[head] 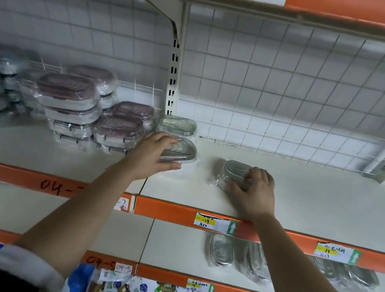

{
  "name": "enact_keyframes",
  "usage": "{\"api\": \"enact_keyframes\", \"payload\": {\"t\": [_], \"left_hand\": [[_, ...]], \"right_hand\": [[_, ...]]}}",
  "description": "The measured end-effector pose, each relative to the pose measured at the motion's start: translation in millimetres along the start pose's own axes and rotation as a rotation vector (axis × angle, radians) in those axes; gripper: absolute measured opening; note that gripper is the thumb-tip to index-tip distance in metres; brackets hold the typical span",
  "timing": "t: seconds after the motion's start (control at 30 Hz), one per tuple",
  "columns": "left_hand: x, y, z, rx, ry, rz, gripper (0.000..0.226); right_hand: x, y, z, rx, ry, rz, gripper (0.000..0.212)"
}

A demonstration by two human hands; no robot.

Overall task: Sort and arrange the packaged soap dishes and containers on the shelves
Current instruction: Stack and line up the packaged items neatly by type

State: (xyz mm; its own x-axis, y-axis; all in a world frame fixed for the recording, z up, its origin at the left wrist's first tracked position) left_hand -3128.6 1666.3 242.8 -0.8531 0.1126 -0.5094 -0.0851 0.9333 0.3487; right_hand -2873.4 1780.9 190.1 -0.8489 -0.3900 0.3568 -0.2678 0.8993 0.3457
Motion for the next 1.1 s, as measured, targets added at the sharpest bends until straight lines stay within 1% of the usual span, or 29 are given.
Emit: {"api": "enact_keyframes", "payload": {"t": [0.1, 0.17, 0.23, 0.37, 0.43, 0.53, 0.6, 0.7, 0.8, 0.9, 0.97, 1.03, 1.1], "left_hand": [[6, 13, -7, 0.043, 0.039, 0.022, 0.058], [6, 19, -14, 0.011, 0.080, 0.049, 0.047], [7, 21, -15, -0.014, 0.055, 0.053, 0.039], [7, 17, -8, -0.074, -0.010, 0.071, 0.035], [7, 13, -8, -0.115, -0.004, 0.067, 0.036], [3, 3, -5, -0.150, 0.064, 0.075, 0.036], [1, -11, -4, -0.208, 0.131, 0.085, 0.037], [1, -42, -13, -0.393, 0.141, 0.118, 0.032], [7, -65, -26, -0.526, 0.154, 0.129, 0.025], [13, -69, -28, -0.533, 0.171, 0.106, 0.028], [17, -69, -26, -0.518, 0.174, 0.090, 0.027], [18, -68, -23, -0.509, 0.199, 0.095, 0.025], [20, -69, -21, -0.511, 0.223, 0.092, 0.023]], "right_hand": [[4, 3, 1, -0.016, -0.012, -0.023, 0.049], [3, 4, 1, -0.021, -0.017, -0.020, 0.049], [4, 4, 0, -0.038, -0.016, -0.019, 0.048], [8, 3, -1, -0.068, -0.040, -0.059, 0.052], [6, 4, 5, -0.023, -0.070, -0.053, 0.055], [1, 4, 11, 0.045, -0.053, -0.014, 0.053], [3, 2, 11, 0.055, -0.068, -0.010, 0.051], [11, 0, 7, 0.041, -0.143, -0.044, 0.051], [13, 0, 0, -0.017, -0.143, -0.015, 0.047], [16, 0, -12, -0.145, -0.028, 0.028, 0.044], [34, 3, -19, -0.223, 0.042, -0.020, 0.045], [63, 10, -28, -0.295, 0.076, -0.116, 0.048], [96, 22, -31, -0.320, 0.107, -0.198, 0.049]]}}
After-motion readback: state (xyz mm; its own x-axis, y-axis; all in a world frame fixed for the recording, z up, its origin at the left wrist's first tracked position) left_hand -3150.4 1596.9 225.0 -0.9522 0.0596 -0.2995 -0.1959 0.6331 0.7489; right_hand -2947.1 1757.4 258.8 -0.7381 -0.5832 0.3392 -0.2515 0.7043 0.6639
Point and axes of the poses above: each hand's wrist, its own y-axis towards the middle knuckle, its own z-axis out of the palm, x = y × z, the point moved 10 cm from there along y, towards the middle knuckle, and after that the axes turned 13 degrees about -y, right-handed, at the moved point
